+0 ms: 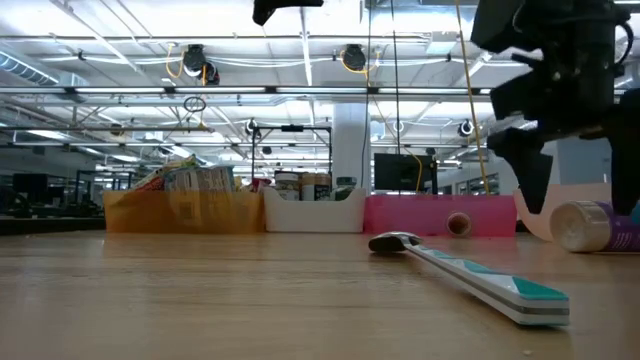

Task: Pick & Place Food Item
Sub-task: Put the purple seasoning bottle into the white bin

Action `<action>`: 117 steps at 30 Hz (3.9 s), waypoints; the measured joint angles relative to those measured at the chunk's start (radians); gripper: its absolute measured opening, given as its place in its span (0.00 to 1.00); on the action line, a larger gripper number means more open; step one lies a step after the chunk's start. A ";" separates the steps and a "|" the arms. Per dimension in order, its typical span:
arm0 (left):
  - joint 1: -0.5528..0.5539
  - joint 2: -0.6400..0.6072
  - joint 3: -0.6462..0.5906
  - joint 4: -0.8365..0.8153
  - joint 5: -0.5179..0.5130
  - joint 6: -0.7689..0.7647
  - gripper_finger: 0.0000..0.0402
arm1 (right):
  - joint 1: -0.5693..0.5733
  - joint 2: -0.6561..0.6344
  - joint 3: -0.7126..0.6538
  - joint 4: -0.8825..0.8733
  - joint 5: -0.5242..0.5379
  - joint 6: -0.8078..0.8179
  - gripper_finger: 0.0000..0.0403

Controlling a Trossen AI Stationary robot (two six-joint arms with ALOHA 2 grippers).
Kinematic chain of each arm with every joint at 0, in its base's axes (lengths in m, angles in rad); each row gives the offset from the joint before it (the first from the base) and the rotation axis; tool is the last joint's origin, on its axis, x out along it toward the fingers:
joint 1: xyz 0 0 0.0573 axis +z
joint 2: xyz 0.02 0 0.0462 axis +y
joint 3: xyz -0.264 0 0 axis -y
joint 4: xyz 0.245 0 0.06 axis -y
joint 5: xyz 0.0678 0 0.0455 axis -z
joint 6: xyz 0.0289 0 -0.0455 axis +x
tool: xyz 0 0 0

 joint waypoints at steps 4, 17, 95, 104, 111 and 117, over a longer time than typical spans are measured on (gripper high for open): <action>0.000 0.000 0.000 0.000 0.000 0.000 0.60 | 0.000 0.057 0.000 0.000 -0.002 0.028 0.97; 0.000 0.000 0.000 -0.004 0.000 0.005 0.60 | 0.000 0.143 0.000 0.041 -0.004 0.098 0.95; 0.073 -0.134 0.001 0.075 0.371 0.105 0.60 | -0.248 0.069 0.803 0.665 0.258 0.183 0.48; 0.063 -0.074 0.001 0.176 0.365 0.098 0.60 | -0.248 0.087 0.803 0.691 0.264 0.191 0.47; 0.060 -0.062 0.001 0.178 0.263 0.174 0.60 | -0.248 0.085 0.802 0.691 0.273 0.206 0.46; 0.065 -0.056 0.000 0.176 0.171 0.192 0.60 | -0.245 0.086 0.802 0.700 0.259 0.208 0.47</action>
